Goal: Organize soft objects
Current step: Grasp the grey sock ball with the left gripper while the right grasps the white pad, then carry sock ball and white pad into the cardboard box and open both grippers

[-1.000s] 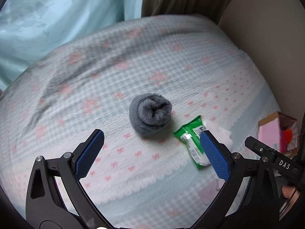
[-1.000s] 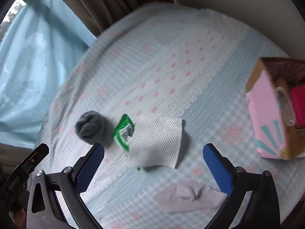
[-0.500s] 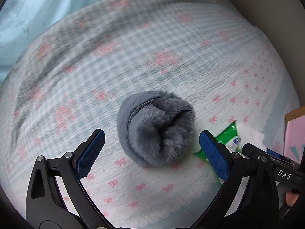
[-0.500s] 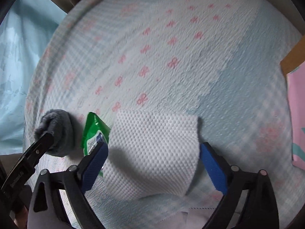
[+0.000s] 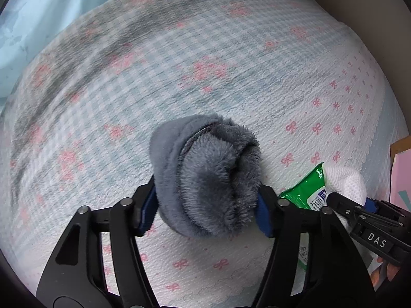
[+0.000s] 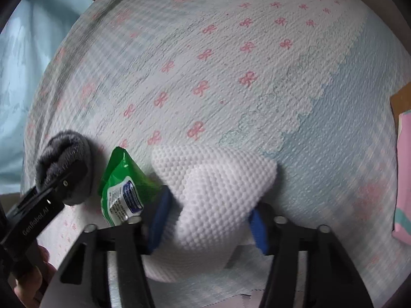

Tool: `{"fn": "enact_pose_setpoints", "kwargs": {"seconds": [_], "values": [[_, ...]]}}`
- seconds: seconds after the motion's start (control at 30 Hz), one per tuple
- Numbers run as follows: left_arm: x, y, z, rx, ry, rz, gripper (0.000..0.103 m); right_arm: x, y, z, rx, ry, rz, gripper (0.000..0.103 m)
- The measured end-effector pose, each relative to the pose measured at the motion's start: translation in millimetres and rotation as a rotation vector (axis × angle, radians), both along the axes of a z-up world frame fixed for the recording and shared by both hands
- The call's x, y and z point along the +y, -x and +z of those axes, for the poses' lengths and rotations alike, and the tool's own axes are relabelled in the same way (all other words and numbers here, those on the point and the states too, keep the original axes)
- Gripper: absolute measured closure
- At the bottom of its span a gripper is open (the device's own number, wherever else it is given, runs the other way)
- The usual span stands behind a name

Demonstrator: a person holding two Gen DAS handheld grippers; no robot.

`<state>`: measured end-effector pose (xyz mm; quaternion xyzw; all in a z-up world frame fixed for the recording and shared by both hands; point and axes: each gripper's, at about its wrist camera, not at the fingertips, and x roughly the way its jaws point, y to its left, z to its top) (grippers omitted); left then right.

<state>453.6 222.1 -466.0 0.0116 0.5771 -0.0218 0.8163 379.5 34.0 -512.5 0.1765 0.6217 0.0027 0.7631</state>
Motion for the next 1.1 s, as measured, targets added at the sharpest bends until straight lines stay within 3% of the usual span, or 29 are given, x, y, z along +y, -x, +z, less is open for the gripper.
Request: {"fn": "enact_pose_setpoints", "kwargs": {"seconds": [0.1, 0.17, 0.53, 0.83, 1.1], "values": [[-2, 5, 8, -0.014, -0.006, -0.008, 0.057, -4, 3, 1, -0.012, -0.019, 0.005, 0.076], [-4, 10, 14, -0.019, -0.012, -0.005, 0.059, -11, 9, 4, -0.02, -0.029, 0.003, 0.079], [-2, 43, 77, -0.086, -0.013, 0.017, 0.06, -28, 28, 58, -0.123, -0.055, 0.005, 0.08], [-22, 90, 163, -0.172, -0.017, 0.022, 0.06, -35, 61, 142, -0.246, -0.064, 0.023, 0.08], [-53, 156, 252, -0.235, -0.015, 0.015, 0.06, -57, 118, 230, -0.353, -0.043, 0.064, 0.08]]}}
